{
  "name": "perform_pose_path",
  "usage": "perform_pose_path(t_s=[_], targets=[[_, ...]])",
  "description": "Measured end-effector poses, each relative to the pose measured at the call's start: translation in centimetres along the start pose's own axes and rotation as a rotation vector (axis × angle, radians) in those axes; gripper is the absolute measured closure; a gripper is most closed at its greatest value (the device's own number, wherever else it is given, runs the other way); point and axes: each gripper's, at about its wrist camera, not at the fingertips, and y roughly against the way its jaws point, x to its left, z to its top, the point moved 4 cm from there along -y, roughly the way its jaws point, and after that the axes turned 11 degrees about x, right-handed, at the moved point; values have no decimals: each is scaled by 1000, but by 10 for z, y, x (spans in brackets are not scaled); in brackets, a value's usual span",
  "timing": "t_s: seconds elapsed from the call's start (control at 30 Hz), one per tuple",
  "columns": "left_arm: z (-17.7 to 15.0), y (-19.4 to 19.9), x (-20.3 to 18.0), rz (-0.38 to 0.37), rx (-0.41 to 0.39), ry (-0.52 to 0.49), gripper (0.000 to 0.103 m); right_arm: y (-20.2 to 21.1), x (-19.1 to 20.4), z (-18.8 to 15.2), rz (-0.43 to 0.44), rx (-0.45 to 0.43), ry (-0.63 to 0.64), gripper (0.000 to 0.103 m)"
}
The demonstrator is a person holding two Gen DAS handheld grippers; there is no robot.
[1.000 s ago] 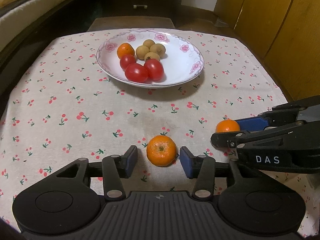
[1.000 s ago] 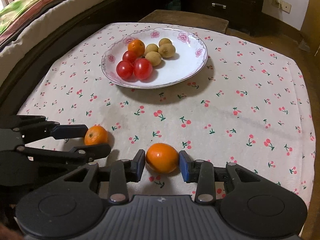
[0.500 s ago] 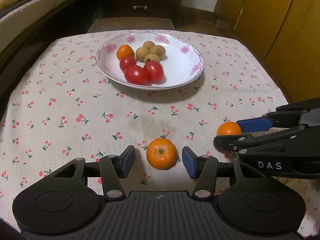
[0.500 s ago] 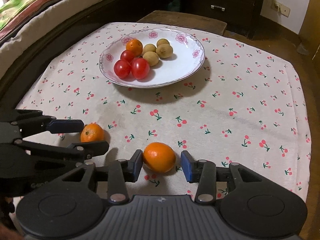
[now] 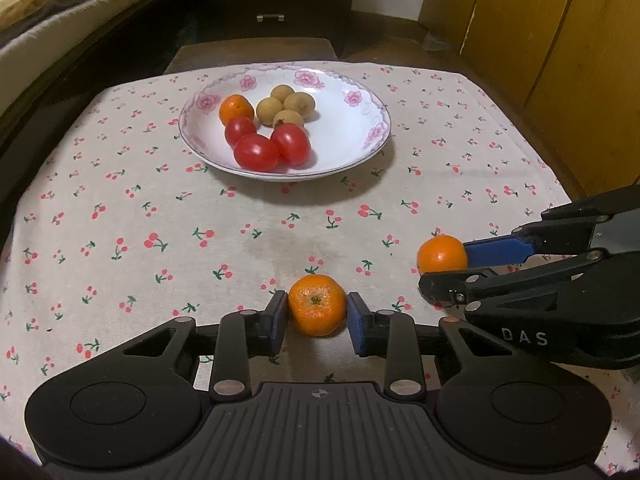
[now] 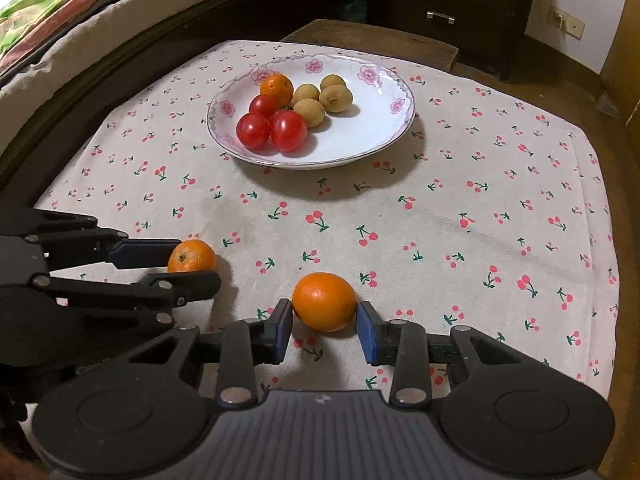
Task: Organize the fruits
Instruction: 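Lift both held tangerines off the cloth toward the plate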
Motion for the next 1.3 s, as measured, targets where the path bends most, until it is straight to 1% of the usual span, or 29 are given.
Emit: perform_pose_path(t_s=[0.2, 0.4, 0.6, 0.9, 1.0, 1.07, 1.3], targets=[[2, 6, -3, -11, -18, 3, 64, 7, -2, 1, 8, -21, -10, 68], [5, 9, -4, -14, -29, 8, 64, 13, 0, 3, 17, -35, -12, 72], [3, 5, -3, -13, -11, 7, 64, 12, -3, 2, 36, -33, -21, 72], [1, -2, 1, -21, 11, 20, 63, 1, -3, 3, 38, -19, -19, 70], [1, -3, 2, -25, 13, 21, 63, -6, -3, 2, 27, -4, -16, 70], [2, -4, 2, -28, 14, 23, 63, -7, -2, 2, 15, -16, -10, 70], [5, 0, 1, -26, -1, 22, 63, -1, -2, 6, 19, -28, -20, 70]])
